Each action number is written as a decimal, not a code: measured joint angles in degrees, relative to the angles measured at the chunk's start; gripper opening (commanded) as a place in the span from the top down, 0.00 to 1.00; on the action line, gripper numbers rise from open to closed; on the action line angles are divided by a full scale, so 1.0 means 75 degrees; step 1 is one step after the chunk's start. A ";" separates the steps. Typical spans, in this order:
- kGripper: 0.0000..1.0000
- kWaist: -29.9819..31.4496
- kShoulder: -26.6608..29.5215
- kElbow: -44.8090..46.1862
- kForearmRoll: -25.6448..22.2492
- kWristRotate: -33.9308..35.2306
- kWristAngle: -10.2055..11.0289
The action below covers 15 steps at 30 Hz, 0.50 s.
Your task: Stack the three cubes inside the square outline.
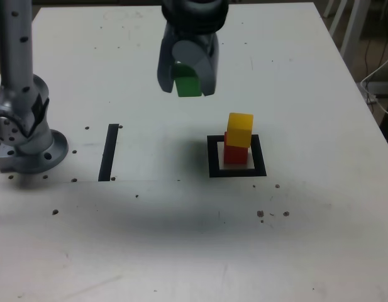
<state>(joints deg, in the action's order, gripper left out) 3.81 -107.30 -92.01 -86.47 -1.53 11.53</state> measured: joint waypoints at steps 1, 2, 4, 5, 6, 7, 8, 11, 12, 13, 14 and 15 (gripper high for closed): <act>0.70 0.0059 -0.0056 -0.0148 -0.0054 -0.0017 -0.0010; 0.70 0.0115 -0.0115 -0.0265 -0.0101 -0.0034 -0.0024; 0.70 0.0212 -0.0248 -0.0501 -0.0177 -0.0074 -0.0073; 0.70 0.0248 -0.0305 -0.0586 -0.0198 -0.0084 -0.0091; 0.70 0.0285 -0.0363 -0.0675 -0.0217 -0.0089 -0.0111; 0.70 0.0330 -0.0428 -0.0791 -0.0234 -0.0095 -0.0137; 0.70 0.0380 -0.0484 -0.0891 -0.0250 -0.0099 -0.0158; 0.70 0.0540 -0.0671 -0.1205 -0.0322 -0.0103 -0.0199; 0.70 0.0591 -0.0758 -0.1356 -0.0359 -0.0103 -0.0214; 0.70 0.0631 -0.0831 -0.1480 -0.0379 -0.0103 -0.0228; 0.70 0.0675 -0.0909 -0.1579 -0.0392 -0.0103 -0.0241; 0.70 0.0716 -0.0980 -0.1659 -0.0411 -0.0103 -0.0257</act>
<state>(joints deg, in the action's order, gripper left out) 9.17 -114.65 -104.45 -89.55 -2.30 9.60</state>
